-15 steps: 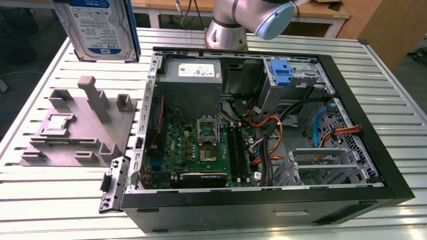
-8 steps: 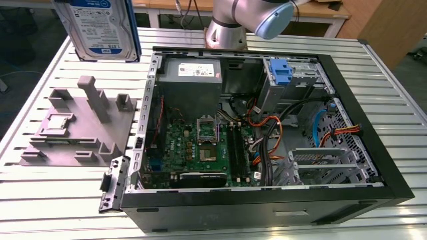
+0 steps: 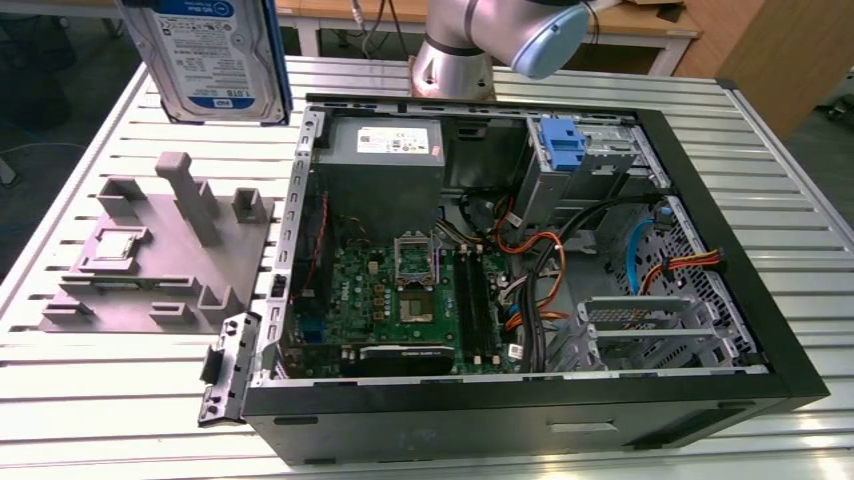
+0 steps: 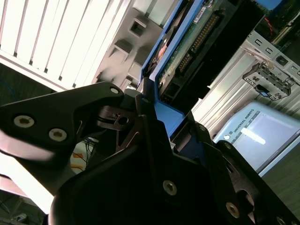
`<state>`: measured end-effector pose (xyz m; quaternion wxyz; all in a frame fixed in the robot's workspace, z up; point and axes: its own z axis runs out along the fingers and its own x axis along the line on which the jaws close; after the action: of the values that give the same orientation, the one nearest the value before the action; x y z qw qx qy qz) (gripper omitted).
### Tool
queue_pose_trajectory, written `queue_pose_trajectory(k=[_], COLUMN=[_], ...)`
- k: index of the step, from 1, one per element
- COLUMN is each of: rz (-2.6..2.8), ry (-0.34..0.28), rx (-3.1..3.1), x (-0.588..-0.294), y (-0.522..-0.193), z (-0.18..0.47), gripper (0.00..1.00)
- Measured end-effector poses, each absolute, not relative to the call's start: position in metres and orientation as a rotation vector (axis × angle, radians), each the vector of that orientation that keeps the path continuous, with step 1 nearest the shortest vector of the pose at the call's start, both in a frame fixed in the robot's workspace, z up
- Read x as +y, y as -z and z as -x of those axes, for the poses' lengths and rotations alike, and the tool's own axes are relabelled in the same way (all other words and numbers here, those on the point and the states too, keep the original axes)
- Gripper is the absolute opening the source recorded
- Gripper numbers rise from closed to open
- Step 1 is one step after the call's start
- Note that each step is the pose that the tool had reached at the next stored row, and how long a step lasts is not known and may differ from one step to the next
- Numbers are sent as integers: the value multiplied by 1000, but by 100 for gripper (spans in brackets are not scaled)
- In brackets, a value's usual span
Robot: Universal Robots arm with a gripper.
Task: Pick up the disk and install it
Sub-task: 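Pick up the disk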
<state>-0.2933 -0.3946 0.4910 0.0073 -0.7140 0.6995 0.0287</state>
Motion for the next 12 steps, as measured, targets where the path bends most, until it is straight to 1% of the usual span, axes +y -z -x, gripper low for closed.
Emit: queue_pose_trajectory(k=[12], rz=[2232], ry=[-87], rx=[2186], x=[-406], y=[-489], z=[279], gripper=[37])
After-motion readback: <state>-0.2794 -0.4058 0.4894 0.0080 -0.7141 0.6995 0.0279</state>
